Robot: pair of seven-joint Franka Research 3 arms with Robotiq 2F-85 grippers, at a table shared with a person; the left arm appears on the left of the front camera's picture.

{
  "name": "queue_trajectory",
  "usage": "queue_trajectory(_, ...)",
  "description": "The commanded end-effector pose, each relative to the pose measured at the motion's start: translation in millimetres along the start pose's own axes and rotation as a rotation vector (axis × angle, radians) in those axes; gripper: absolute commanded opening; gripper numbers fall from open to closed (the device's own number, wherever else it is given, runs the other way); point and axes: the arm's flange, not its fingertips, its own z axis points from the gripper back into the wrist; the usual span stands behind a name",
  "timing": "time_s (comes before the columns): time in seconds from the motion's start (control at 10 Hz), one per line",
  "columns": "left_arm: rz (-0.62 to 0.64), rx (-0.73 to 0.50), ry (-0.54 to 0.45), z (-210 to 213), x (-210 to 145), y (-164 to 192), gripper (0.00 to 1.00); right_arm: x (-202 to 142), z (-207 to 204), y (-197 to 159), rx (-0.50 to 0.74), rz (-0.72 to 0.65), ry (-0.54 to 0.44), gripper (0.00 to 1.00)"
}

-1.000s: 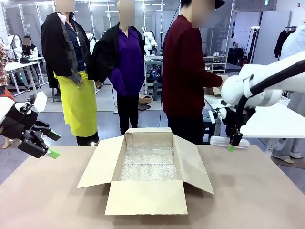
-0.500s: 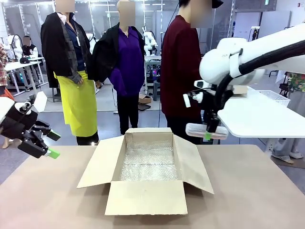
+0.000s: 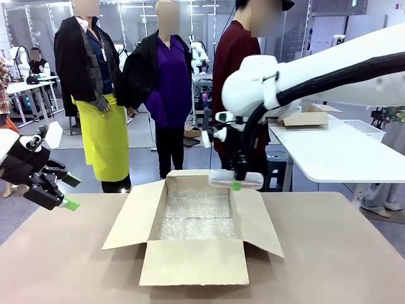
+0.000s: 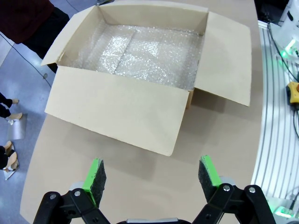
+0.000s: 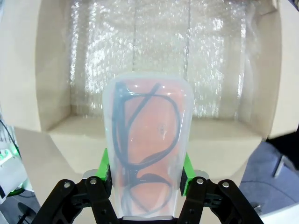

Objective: Pack the glasses set securely to prepare it for shipping.
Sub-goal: Place the Glasses case inside the Package Box.

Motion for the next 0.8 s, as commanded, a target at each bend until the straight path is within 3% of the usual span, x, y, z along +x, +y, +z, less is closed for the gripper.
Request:
queue_trajectory(0.0, -0.016, -0.015, -0.027, 1, -2, 2, 1.00, 40, -5, -18, -0.004, 0.028, 0.025, 0.00)
queue_trajectory(0.3, -0.016, -0.015, -0.027, 1, -2, 2, 1.00, 88, -36, -36, -0.005, 0.063, 0.049, 0.00)
queue_trajectory(0.7, -0.016, -0.015, -0.027, 1, -2, 2, 1.00, 101, -93, -74, -0.015, 0.069, 0.058, 0.00)
